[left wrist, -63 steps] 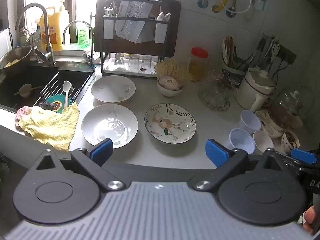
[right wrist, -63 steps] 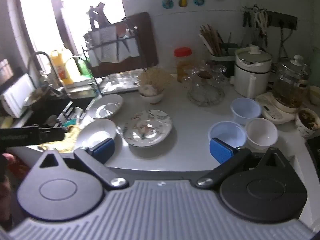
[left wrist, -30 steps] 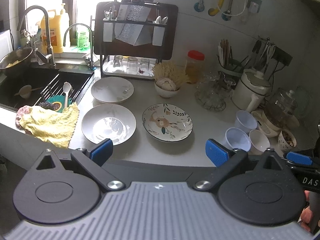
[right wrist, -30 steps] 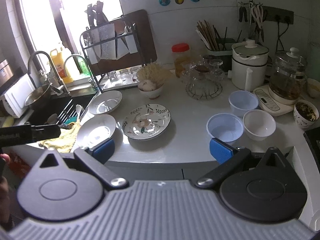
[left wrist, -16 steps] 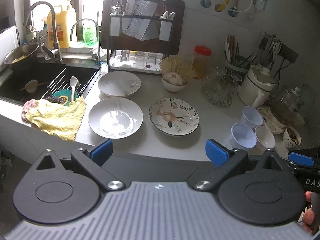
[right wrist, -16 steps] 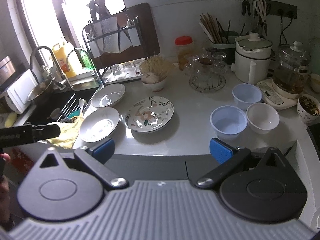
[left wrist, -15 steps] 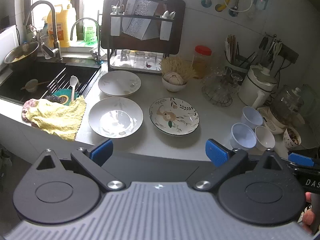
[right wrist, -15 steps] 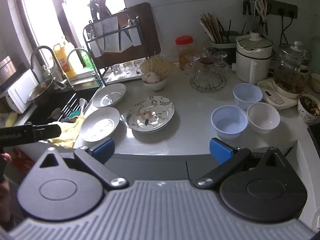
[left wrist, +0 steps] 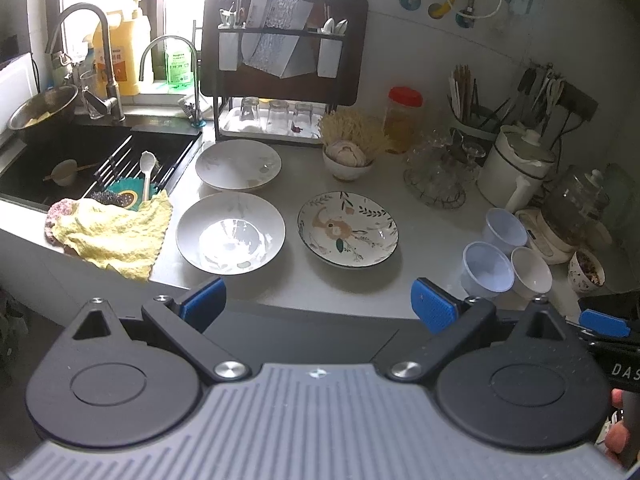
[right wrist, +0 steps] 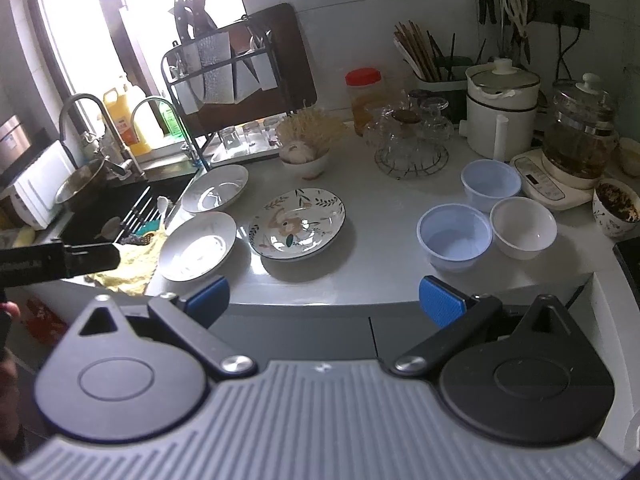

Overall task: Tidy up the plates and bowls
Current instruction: 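Move both tools toward the white leaf-print plate nearest the floral plate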

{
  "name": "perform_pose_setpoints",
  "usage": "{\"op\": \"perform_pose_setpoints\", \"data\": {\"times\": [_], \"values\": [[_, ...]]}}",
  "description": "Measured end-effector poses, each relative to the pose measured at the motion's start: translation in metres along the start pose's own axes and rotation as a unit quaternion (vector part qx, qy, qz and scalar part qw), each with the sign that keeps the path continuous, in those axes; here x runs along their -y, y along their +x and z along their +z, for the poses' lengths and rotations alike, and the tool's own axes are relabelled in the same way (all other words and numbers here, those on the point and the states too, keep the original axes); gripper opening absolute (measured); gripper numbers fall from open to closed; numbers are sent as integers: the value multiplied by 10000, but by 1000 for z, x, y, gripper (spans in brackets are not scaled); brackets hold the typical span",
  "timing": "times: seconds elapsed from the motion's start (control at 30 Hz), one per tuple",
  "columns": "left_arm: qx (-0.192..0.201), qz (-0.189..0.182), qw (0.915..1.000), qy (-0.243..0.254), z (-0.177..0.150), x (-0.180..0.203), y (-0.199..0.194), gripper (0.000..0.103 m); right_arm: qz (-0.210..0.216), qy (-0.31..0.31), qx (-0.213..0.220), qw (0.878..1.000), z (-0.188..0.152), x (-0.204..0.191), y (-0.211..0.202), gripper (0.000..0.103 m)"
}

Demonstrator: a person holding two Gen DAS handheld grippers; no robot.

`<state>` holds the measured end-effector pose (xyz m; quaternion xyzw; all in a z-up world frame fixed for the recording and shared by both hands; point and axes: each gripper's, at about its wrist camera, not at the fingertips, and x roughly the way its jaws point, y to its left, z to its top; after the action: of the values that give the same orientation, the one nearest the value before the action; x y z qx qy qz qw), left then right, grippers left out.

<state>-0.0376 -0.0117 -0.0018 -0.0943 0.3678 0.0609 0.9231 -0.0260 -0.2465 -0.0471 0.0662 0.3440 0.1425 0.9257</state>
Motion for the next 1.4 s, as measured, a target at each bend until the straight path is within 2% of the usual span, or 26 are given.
{"op": "perform_pose_setpoints", "data": {"times": [0.2, 0.7, 0.93, 1.07, 1.2, 1.4], "values": [[116, -4, 9999, 26, 0, 2, -3, 100, 69, -37, 22, 10000, 2, 1, -4, 103], [-149, -4, 9998, -100, -11, -3, 12, 100, -8, -138, -33, 9999, 2, 0, -2, 103], [-283, -116, 9986, -431, -13, -8, 18, 100, 253, 75, 7, 9997, 0, 7, 1, 103], [-158, 83, 9993, -320, -17, -2, 17, 100, 388, -93, 15, 9992, -1, 6, 0, 103], [-44, 64, 9994, -330, -22, -3, 15, 100, 556, -29, 100, 9984, 0, 15, -5, 103], [-114, 253, 9989, -375, -36, -10, 16, 100, 746, -113, 72, 9971, -6, 17, -6, 103]]}}
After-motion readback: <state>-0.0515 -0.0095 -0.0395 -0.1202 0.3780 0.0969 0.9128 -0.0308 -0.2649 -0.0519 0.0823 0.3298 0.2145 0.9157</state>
